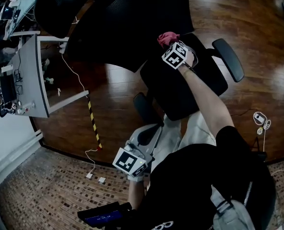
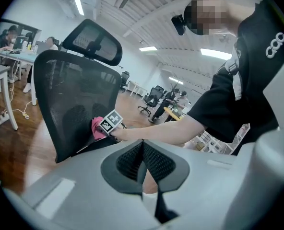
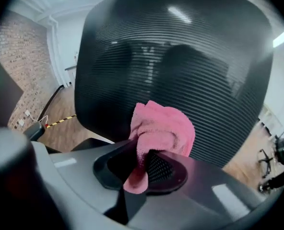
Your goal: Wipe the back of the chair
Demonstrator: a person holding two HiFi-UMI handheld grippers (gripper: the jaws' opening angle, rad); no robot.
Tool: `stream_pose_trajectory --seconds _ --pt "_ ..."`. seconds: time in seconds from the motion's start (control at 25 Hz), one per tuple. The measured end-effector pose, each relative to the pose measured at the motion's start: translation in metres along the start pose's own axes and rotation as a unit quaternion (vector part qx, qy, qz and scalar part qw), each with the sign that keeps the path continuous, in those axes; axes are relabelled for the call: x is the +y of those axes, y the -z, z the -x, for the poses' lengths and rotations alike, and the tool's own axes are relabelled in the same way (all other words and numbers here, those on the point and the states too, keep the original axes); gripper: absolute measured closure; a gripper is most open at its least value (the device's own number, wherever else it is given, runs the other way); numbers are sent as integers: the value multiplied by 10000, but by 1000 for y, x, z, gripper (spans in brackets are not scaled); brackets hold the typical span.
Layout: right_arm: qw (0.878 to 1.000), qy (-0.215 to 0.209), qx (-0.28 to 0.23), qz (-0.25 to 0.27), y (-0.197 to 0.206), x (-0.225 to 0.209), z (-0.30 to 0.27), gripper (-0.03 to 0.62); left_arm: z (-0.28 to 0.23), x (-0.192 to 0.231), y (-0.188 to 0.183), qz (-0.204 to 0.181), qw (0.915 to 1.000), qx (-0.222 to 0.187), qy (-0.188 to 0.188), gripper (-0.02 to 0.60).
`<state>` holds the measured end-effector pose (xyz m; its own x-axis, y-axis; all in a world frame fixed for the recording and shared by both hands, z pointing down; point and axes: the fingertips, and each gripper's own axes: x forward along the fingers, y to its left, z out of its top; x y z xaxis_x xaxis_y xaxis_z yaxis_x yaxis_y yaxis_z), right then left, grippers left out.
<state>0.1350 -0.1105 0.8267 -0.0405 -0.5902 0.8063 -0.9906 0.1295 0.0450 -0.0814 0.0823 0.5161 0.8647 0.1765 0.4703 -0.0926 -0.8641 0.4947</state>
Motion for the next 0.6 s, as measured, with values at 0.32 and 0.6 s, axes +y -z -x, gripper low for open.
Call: stream_pose_trajectory --seconds 0.32,0.6 --pt "9942 844 11 -663 27 -147 62 548 -42 -32 -23 -198 9992 5 341 606" --pt "9974 662 -193 -228 2 -113 64 548 -45 -35 -25 -289 9987 -26 408 606"
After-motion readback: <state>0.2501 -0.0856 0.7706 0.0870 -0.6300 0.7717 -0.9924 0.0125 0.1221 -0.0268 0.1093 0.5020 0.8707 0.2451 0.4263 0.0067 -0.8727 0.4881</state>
